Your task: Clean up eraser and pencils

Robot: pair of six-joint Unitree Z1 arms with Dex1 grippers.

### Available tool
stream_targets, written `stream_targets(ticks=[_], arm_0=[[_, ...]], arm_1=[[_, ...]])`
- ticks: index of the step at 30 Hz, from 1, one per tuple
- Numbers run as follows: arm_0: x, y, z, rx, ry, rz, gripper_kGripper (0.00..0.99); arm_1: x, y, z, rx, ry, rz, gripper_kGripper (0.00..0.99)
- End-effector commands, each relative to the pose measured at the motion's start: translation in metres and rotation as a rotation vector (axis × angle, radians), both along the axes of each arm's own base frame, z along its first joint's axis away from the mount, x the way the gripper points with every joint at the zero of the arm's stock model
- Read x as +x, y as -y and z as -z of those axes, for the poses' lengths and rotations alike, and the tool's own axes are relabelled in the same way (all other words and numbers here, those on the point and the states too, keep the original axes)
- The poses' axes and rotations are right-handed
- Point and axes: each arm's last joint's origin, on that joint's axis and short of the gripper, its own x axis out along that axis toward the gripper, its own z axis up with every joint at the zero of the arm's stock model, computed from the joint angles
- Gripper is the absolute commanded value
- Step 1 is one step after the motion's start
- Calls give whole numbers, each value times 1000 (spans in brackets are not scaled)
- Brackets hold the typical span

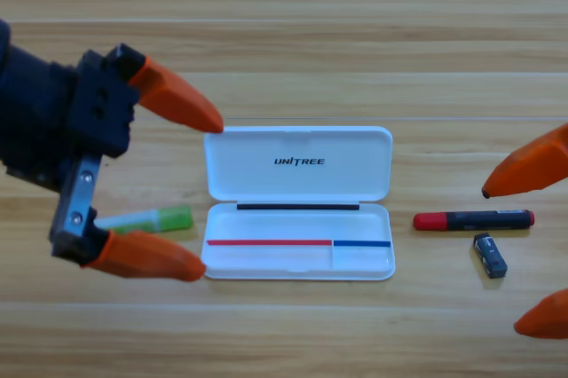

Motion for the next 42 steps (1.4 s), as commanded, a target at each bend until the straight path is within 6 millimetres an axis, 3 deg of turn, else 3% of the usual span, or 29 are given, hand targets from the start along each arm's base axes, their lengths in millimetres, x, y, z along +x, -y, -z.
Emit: stream_targets(ticks=[1, 10, 14, 16, 20, 24, 28, 38, 42], arm_0=[[-1, 8, 11, 47, -31, 21, 990], [-1, 6, 10, 67, -28, 8, 989], [7, 9, 1, 185, 25, -34, 988], [20, 12, -3, 281, 66, -77, 988], [55, -11, -2, 394, 118, -151, 986], [102, -28, 24, 514, 74, -202, 986], [134, -33, 54, 597, -8, -231, 986], [166, -25, 125, 691, -146, -216, 986], [174, -20, 143, 702, -181, -219, 986]], arm_1=[[4, -13, 14, -42, -45, -20, 990], [-1, -6, 9, -27, -58, 17, 990], [4, 1, 6, -79, -86, 126, 990], [15, 0, 6, -167, -114, 232, 990], [48, -5, 26, -306, -259, 371, 979], [87, -22, 63, -469, -344, 612, 969], [106, -30, 86, -582, -316, 756, 971], [129, -48, 136, -650, -389, 905, 980], [146, -60, 159, -702, -367, 943, 920]])
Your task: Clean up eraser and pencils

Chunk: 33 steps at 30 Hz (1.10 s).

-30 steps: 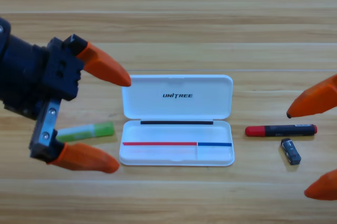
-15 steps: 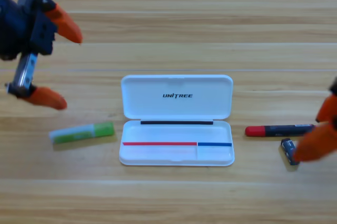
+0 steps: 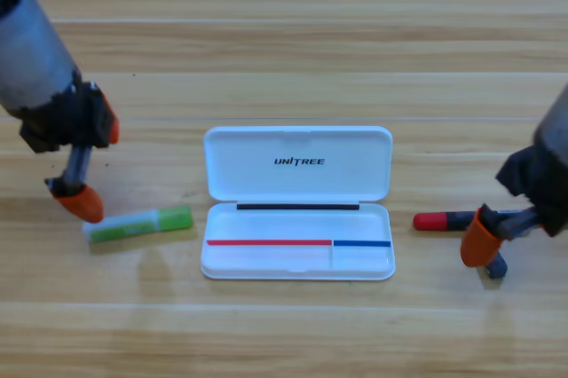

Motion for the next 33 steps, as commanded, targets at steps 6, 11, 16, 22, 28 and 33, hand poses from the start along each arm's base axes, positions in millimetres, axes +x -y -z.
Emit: stream_targets(ticks=[6, 11, 16, 22, 28, 33], arm_0=[[27, 11, 64, 52, -128, -66, 985], [33, 14, 81, 57, -149, -108, 979], [38, 17, 93, 53, -162, -140, 977], [39, 19, 104, 43, -174, -159, 977], [40, 20, 109, 37, -186, -169, 884], [39, 19, 114, 51, -195, -167, 650]], arm_1=[[41, -20, 73, -138, -57, 88, 891], [45, -23, 85, -155, -78, 95, 818], [45, -23, 91, -158, -102, 91, 546], [45, -22, 93, -153, -115, 89, 141], [41, -18, 85, -153, -100, 3, 0], [22, -11, 21, -64, -25, -255, 0]])
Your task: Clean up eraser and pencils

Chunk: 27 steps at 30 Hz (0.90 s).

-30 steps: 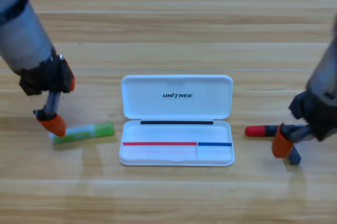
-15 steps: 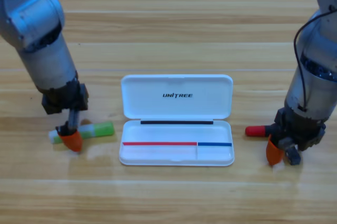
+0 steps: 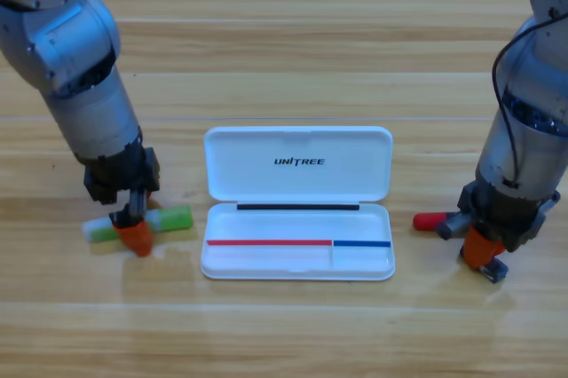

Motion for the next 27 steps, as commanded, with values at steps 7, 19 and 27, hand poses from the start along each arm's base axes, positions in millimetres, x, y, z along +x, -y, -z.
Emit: stream_targets(ticks=[7, 19, 27], arm_0=[[4, -6, 33, 59, -62, 3, 0], [2, -5, -31, 25, -66, 63, 0], [-3, 1, -68, -19, -85, 75, 0]], arm_1=[[-37, -11, -97, 95, -10, -574, 0], [-13, -88, -48, 46, -66, -837, 0], [-3, -111, -30, 43, -66, -863, 0]])
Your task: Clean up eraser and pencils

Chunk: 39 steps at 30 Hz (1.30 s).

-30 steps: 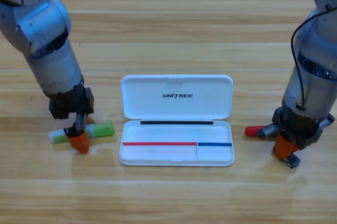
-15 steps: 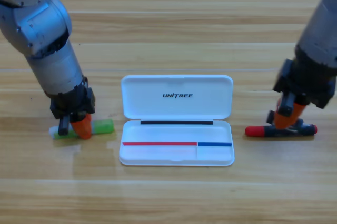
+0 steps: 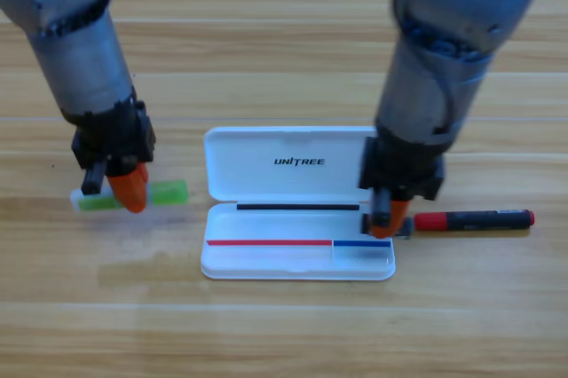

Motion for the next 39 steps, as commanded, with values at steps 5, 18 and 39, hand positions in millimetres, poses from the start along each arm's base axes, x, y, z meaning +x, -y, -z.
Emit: stream_targets(ticks=[5, 18, 39], arm_0=[[-15, -9, -31, -23, 7, 5, 0], [-26, -17, -48, -22, 22, 6, 0], [-29, -18, -46, -15, 11, 0, 0]], arm_1=[[1, -27, 45, -60, -66, -52, 0], [5, -34, 65, -83, -87, -53, 0], [7, -37, 68, -73, -95, -54, 268]])
